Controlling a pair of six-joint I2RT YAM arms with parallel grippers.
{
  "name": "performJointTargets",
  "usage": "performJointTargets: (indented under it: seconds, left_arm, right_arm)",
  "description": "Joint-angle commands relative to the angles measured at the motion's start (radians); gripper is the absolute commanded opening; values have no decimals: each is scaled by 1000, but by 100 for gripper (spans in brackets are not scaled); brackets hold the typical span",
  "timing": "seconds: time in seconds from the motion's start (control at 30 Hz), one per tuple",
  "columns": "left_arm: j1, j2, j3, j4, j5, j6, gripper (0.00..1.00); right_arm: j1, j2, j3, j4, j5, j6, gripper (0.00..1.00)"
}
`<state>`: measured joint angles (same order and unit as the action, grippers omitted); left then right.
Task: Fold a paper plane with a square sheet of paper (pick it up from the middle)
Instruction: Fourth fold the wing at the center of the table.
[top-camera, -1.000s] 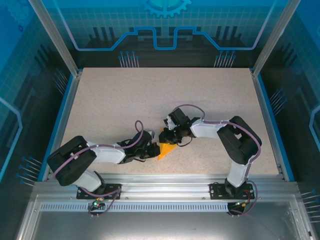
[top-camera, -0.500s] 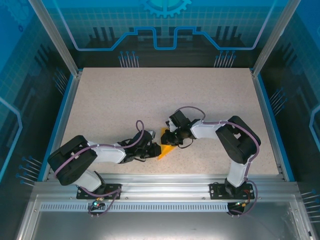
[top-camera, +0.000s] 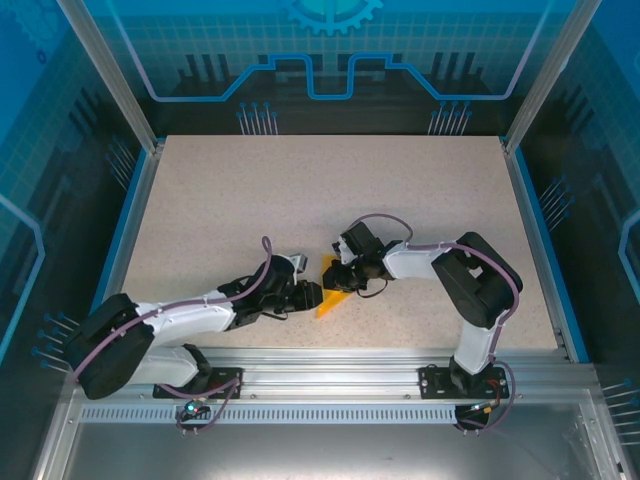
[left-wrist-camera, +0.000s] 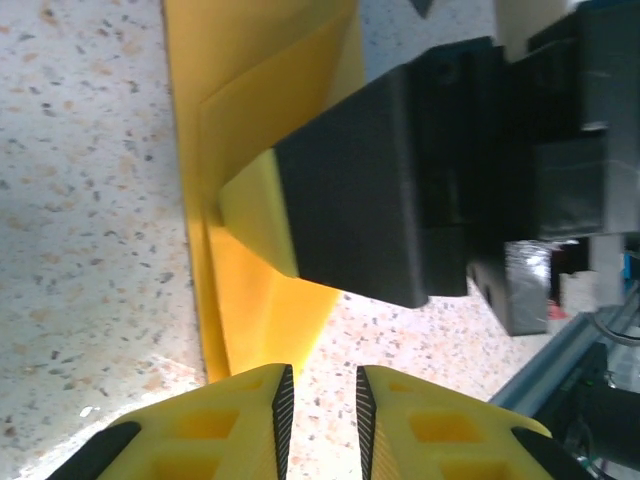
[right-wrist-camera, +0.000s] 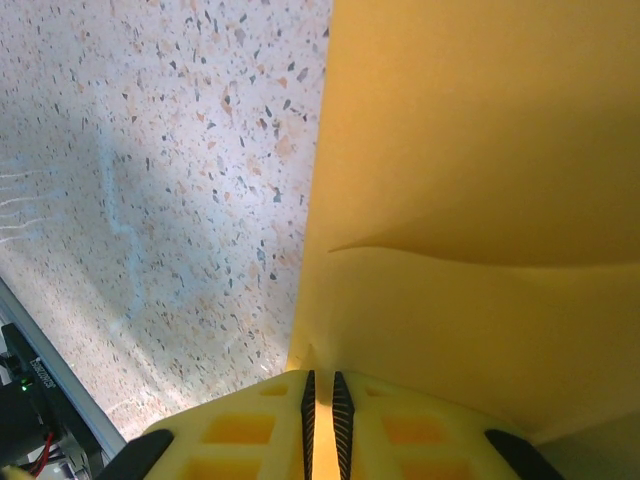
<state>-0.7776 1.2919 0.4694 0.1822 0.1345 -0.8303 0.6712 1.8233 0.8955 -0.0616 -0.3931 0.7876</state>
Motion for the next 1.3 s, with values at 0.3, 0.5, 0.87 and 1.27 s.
performJointTargets:
  seconds: [0.3, 0.5, 0.87, 1.27]
  left_arm:
    - [10, 155, 43, 85, 131, -12, 24]
    - [12, 198, 35, 100, 129, -27, 24]
    - [11, 272, 23, 78, 225, -83, 24]
    - [-31, 300, -32, 135, 300, -128, 26]
  right_arm:
    - [-10, 25, -52, -66, 45, -21, 17]
    - [-12, 24, -58, -63, 42, -23, 17]
    - [-16, 22, -60, -72, 47, -30, 16]
    - [-21, 34, -63, -76, 56, -31, 16]
